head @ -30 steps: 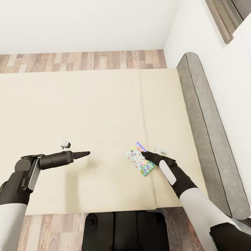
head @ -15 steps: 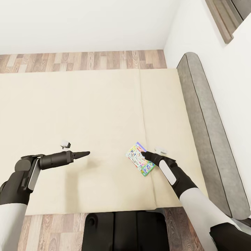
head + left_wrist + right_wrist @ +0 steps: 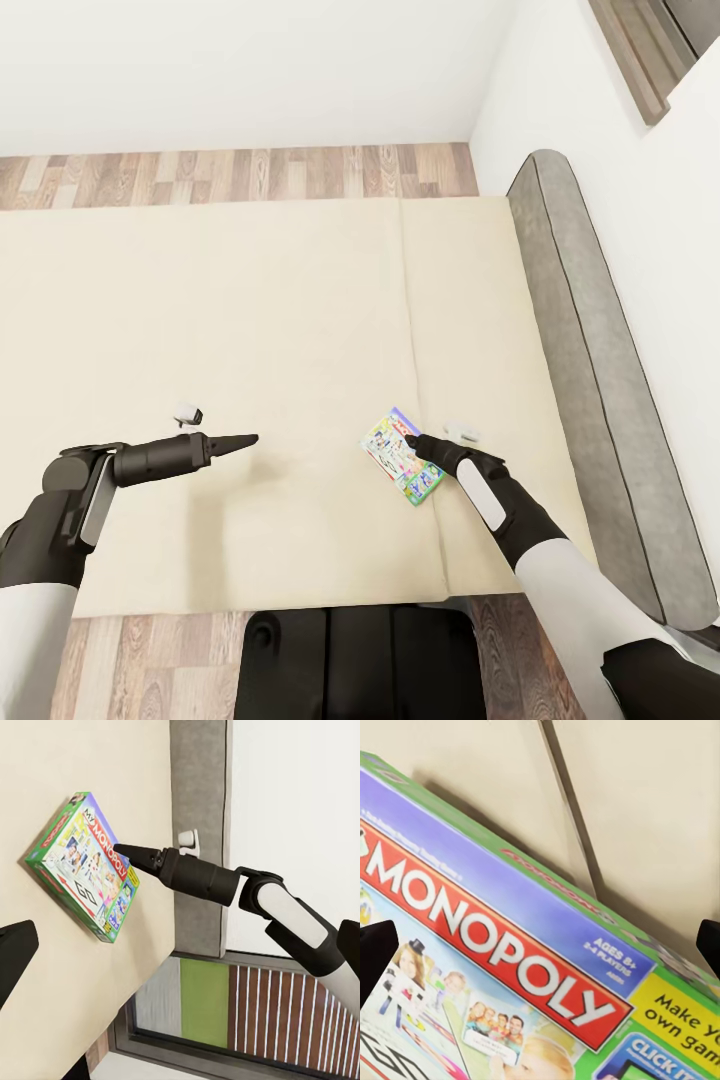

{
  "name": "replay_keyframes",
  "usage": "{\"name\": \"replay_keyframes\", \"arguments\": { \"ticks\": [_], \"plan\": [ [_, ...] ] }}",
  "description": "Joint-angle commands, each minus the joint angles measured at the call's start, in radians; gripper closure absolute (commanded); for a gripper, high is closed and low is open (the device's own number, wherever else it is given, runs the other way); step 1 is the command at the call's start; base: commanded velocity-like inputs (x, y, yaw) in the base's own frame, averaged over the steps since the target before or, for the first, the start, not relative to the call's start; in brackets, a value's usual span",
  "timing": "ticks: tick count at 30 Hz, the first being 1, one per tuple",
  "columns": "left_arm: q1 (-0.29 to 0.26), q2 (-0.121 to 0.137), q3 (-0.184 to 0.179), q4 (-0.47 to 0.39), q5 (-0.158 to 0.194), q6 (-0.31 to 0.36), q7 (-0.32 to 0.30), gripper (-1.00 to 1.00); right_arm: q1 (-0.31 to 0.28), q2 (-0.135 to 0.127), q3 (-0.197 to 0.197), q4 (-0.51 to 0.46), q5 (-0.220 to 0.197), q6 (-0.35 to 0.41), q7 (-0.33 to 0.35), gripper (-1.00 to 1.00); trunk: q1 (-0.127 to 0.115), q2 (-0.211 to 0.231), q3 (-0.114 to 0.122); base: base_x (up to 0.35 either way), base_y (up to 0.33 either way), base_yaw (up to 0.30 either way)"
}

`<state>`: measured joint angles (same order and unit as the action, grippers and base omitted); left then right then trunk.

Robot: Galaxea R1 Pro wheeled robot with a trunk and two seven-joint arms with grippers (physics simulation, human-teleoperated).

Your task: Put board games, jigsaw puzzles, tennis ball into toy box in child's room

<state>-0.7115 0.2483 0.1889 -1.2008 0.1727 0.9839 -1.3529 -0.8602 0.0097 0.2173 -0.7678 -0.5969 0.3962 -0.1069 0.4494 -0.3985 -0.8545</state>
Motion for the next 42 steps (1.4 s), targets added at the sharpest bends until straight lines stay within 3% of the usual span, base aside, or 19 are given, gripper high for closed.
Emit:
{"name": "replay_keyframes", "arguments": {
  "ticks": [1, 5, 8, 11, 22, 42],
  "plan": [
    [0.000, 0.000, 0.000, 0.000, 0.002, 0.009, -0.002, -1.00, 0.000, -0.001, 0.003, -0.002, -0.011, 0.003, -0.010, -1.00, 0.001, -0.002, -0.001, 0.000, 0.000, 0.000],
    [0.000, 0.000, 0.000, 0.000, 0.002, 0.009, -0.002, -1.00, 0.000, -0.001, 0.002, -0.002, -0.011, 0.005, -0.010, -1.00, 0.001, -0.002, -0.001, 0.000, 0.000, 0.000],
    [0.000, -0.017, -0.001, 0.002, 0.000, 0.006, 0.000, -1.00, 0.000, 0.005, 0.013, -0.002, -0.009, 0.019, -0.005, -1.00, 0.001, -0.002, -0.001, 0.000, 0.000, 0.000],
    [0.000, -0.018, -0.001, 0.002, 0.000, 0.006, 0.000, -1.00, 0.000, 0.005, 0.013, -0.002, -0.009, 0.019, -0.005, -1.00, 0.001, -0.002, -0.001, 0.000, 0.000, 0.000],
    [0.000, -0.060, -0.007, 0.028, -0.010, -0.032, 0.001, -1.00, 0.000, 0.007, 0.000, -0.006, -0.006, 0.015, -0.003, -1.00, 0.001, -0.002, -0.001, 0.000, 0.000, 0.000],
    [0.000, -0.066, -0.014, 0.037, -0.012, -0.042, 0.000, -1.00, 0.000, 0.011, -0.001, -0.001, -0.010, 0.015, -0.002, -1.00, 0.001, -0.002, -0.001, 0.000, 0.000, 0.000]
  ]
}}
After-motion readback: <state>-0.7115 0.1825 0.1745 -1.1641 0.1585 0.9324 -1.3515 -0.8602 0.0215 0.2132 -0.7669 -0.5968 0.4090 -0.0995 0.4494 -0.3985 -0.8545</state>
